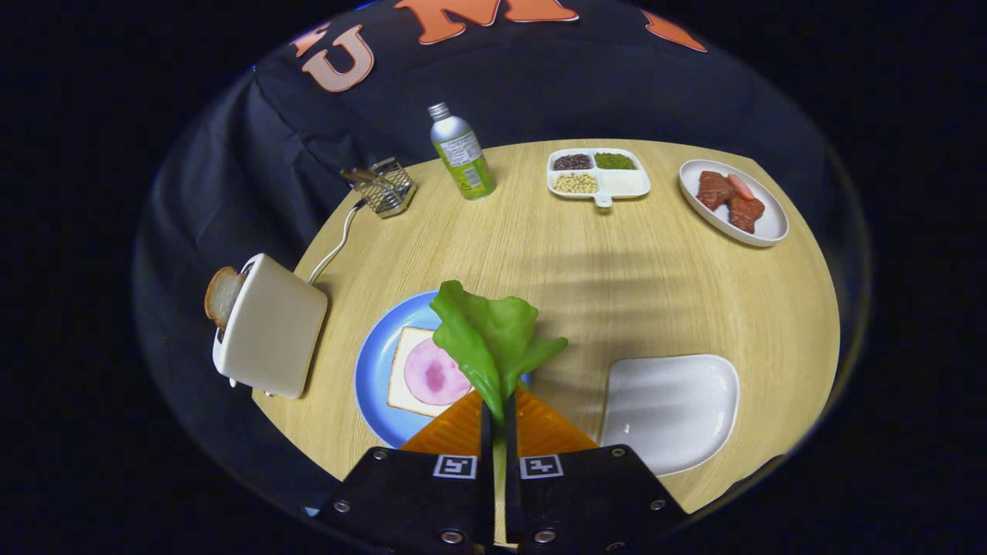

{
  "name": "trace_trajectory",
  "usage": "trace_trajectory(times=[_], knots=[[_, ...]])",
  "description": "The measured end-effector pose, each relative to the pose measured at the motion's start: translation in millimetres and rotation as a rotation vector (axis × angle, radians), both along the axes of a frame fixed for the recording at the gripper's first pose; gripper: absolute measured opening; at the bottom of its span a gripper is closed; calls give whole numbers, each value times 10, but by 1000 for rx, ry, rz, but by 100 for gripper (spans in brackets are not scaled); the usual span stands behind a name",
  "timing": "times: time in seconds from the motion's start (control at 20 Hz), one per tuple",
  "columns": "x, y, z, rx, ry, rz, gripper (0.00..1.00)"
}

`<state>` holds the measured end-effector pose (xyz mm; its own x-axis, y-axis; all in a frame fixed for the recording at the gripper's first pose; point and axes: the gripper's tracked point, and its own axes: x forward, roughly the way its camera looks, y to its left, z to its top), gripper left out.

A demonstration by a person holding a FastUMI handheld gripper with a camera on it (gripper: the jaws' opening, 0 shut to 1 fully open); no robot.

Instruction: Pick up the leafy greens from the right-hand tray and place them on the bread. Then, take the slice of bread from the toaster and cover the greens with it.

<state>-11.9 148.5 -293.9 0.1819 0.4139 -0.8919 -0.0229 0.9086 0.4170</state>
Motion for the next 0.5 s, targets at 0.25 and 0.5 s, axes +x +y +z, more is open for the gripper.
trace_trajectory(times=[0.25, 0.5], knots=[[43, 272, -87, 4, 10, 22, 6], [103, 441, -168, -19, 2, 44, 6]])
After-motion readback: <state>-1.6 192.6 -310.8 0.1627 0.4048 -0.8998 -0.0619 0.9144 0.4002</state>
